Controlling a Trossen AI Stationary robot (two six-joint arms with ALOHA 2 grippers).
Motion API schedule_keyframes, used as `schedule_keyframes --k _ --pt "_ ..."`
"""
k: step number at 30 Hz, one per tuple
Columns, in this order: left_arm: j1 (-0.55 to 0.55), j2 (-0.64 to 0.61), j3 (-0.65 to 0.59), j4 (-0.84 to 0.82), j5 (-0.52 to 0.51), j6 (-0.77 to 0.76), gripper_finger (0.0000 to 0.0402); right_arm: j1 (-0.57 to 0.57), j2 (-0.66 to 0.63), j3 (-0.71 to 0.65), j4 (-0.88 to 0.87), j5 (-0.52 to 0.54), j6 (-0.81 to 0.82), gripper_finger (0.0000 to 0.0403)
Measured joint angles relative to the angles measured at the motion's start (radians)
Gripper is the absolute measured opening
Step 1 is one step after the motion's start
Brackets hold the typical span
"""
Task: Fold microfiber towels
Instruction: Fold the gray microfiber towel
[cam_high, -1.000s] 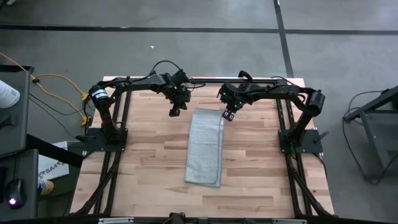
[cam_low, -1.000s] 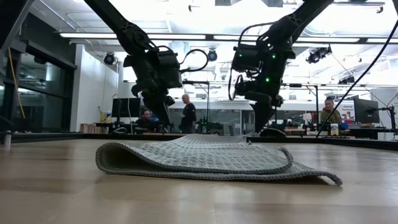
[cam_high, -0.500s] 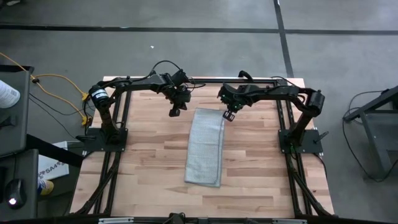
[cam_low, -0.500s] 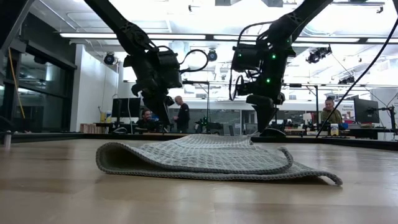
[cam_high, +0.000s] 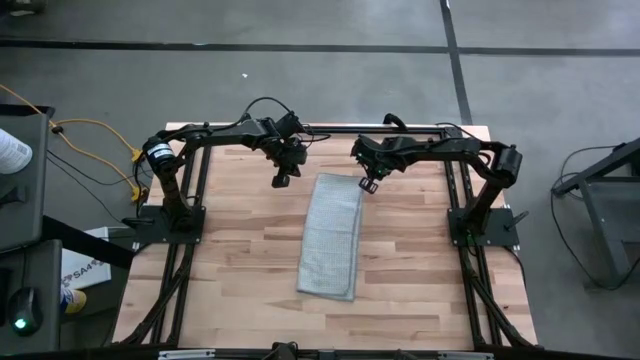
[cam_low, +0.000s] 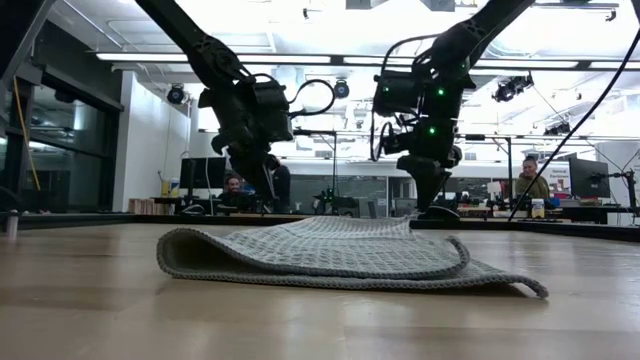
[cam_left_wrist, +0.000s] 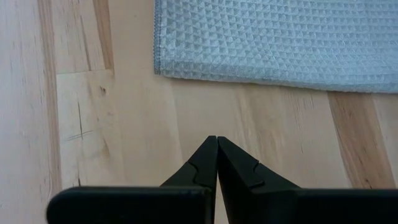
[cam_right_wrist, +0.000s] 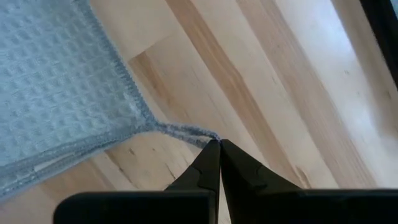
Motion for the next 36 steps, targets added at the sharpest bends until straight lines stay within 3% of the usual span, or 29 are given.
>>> schedule_keyframes --k 13,36 --pt "0.000 0.000 0.000 -0.001 0.000 -0.003 0.0010 0.007 0.000 0.000 -0.042 0.072 0.039 0.0003" --pt "-0.042 0.000 0.000 -0.001 0.017 -0.001 0.0010 0.012 0.000 0.000 -0.074 0.075 0.053 0.0007"
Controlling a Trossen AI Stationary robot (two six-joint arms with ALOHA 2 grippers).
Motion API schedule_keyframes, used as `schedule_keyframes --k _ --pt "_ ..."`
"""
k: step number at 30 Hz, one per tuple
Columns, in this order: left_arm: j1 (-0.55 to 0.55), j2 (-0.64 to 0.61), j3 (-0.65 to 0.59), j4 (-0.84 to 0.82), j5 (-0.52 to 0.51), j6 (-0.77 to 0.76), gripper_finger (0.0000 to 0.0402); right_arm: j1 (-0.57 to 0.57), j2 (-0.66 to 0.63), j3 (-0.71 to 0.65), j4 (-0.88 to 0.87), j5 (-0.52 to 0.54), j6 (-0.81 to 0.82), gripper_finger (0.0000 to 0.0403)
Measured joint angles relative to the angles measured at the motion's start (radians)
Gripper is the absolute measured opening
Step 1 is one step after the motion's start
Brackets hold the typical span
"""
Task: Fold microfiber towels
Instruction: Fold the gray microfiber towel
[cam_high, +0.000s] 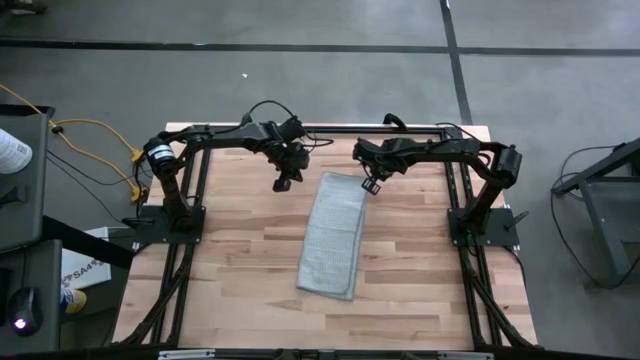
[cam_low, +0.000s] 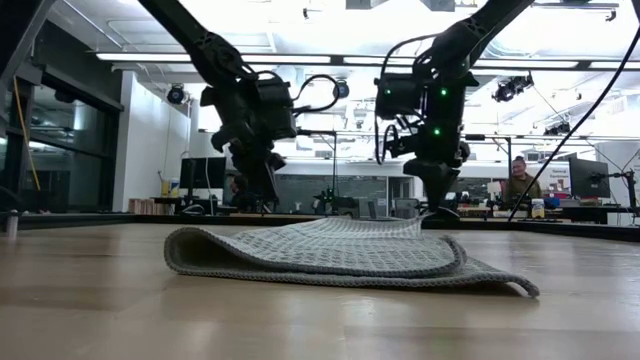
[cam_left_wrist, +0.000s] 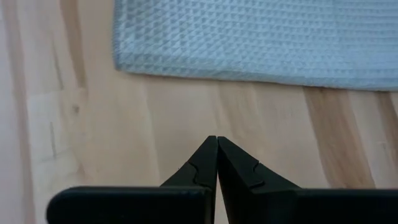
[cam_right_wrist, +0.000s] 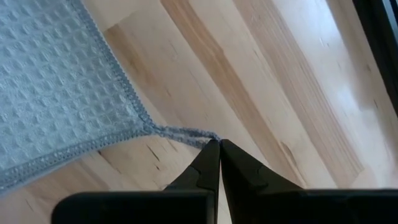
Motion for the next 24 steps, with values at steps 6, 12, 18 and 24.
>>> schedule_keyframes --k 6,12,18,24 --pt "-0.020 0.000 0.000 0.004 -0.032 0.007 0.0010 0.000 0.000 0.000 -0.025 -0.013 -0.004 0.0010" --pt "-0.024 0.000 0.000 0.013 -0.042 0.024 0.0010 0.000 0.000 0.000 -0.025 -0.049 -0.011 0.0055" --pt "-0.024 0.000 0.000 0.053 -0.042 0.066 0.0010 0.000 0.000 0.000 -0.006 -0.056 -0.007 0.0108" --pt "-0.023 0.000 0.000 0.107 -0.011 0.112 0.0010 0.000 0.000 0.000 0.034 -0.119 -0.027 0.0137"
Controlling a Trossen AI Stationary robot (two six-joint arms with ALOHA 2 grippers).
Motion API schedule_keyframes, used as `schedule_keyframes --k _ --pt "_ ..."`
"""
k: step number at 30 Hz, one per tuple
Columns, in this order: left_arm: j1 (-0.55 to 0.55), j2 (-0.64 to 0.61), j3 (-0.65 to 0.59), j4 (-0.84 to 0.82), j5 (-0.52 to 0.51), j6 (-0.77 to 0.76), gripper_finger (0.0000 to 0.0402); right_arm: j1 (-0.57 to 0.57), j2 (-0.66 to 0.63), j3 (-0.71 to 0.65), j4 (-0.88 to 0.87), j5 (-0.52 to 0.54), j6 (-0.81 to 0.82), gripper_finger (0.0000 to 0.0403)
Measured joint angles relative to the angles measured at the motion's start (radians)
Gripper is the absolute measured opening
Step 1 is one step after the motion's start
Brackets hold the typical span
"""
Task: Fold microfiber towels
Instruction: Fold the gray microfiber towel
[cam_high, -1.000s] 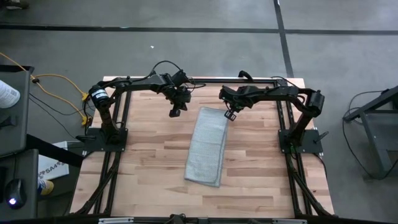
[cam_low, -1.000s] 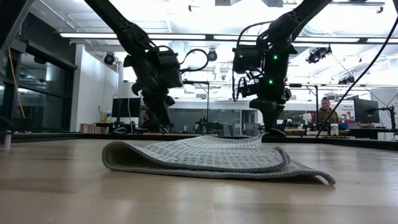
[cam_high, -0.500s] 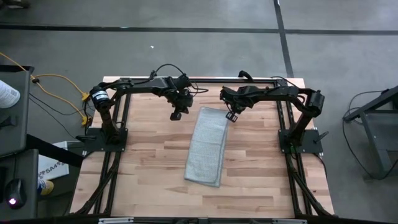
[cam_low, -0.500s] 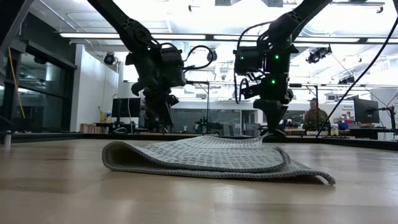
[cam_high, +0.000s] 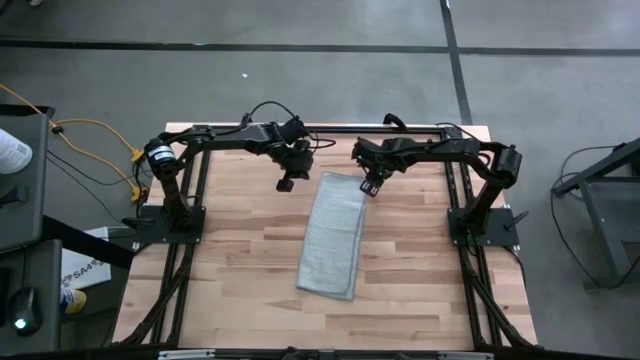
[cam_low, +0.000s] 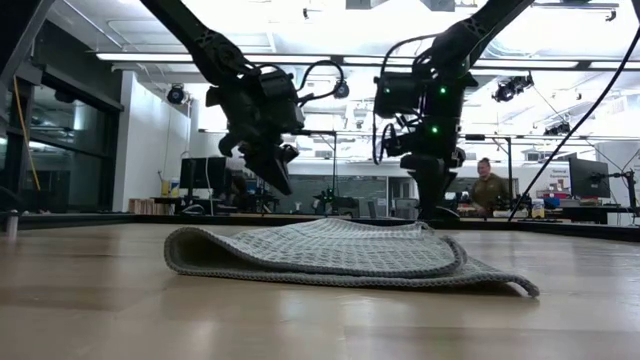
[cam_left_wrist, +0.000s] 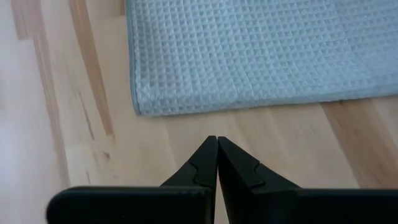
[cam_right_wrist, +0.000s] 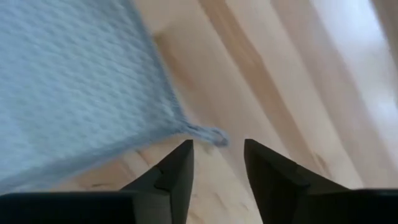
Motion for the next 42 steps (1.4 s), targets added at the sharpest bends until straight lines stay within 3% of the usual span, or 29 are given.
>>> schedule_keyframes --k 6,16,28,35,42 --pt "0.014 0.005 0.003 0.008 0.013 0.048 0.0010 -0.014 0.000 0.000 0.060 -0.124 -0.003 0.0149" --pt "0.096 0.087 0.103 -0.014 0.152 0.017 0.0010 -0.040 0.000 0.000 0.077 -0.130 -0.003 0.0151" --pt "0.078 0.357 0.494 -0.389 0.210 0.052 0.0010 -0.031 0.000 0.000 0.117 -0.166 0.002 0.0151" --pt "0.002 0.381 0.547 -0.345 0.110 0.097 0.0010 -0.026 0.000 0.000 0.117 -0.166 -0.003 0.0151" --pt "-0.030 0.381 0.546 -0.277 0.012 0.005 0.0010 -0.026 0.000 0.000 0.104 -0.170 -0.018 0.0151"
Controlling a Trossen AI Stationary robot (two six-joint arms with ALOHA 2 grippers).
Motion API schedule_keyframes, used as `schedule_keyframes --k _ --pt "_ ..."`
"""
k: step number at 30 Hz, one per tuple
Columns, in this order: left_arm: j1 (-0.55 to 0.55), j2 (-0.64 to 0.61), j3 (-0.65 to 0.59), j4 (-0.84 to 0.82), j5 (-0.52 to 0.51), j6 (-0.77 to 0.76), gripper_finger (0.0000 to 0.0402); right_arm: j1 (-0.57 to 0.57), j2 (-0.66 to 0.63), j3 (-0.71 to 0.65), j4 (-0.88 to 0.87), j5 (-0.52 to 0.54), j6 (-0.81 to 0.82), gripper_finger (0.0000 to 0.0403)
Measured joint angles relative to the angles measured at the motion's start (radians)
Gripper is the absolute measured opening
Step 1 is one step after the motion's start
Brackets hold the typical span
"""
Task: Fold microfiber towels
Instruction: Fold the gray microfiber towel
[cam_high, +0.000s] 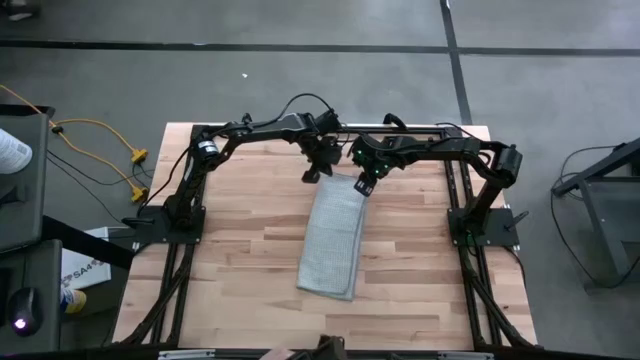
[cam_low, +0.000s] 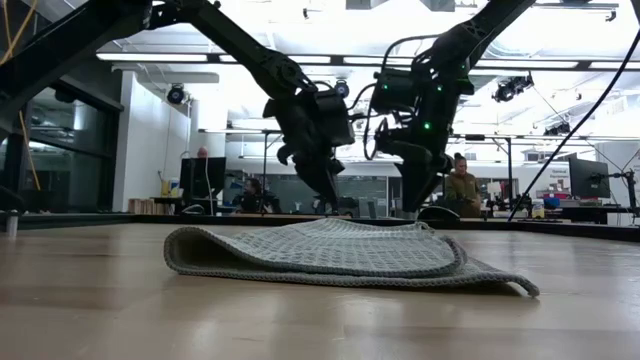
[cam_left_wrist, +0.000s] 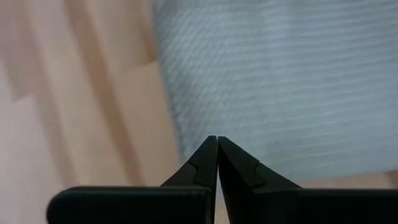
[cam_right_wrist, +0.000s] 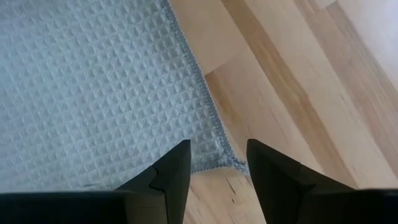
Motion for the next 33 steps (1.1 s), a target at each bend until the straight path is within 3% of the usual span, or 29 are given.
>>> schedule_keyframes --k 2,5,10,14,24,33 --pt "-0.004 0.000 0.000 0.003 -0.048 -0.037 0.0010 0.000 0.000 0.000 -0.007 0.000 -0.004 0.0151" --pt "0.004 0.000 0.000 -0.013 -0.038 -0.086 0.0010 0.000 0.000 0.000 -0.023 0.000 -0.011 0.0151" --pt "0.047 0.000 -0.001 -0.042 0.158 -0.152 0.0010 -0.001 0.000 0.000 -0.025 -0.002 -0.039 0.0151" --pt "0.090 0.000 -0.001 -0.040 0.210 -0.193 0.0010 -0.024 0.000 0.000 -0.022 -0.039 -0.053 0.0151" --pt "0.128 0.000 -0.002 -0.062 0.190 -0.190 0.0010 -0.106 0.000 -0.077 0.069 -0.157 -0.031 0.0151" --pt "0.154 0.011 -0.100 0.048 0.249 -0.272 0.0010 -0.108 0.000 -0.143 0.174 -0.156 -0.007 0.0151"
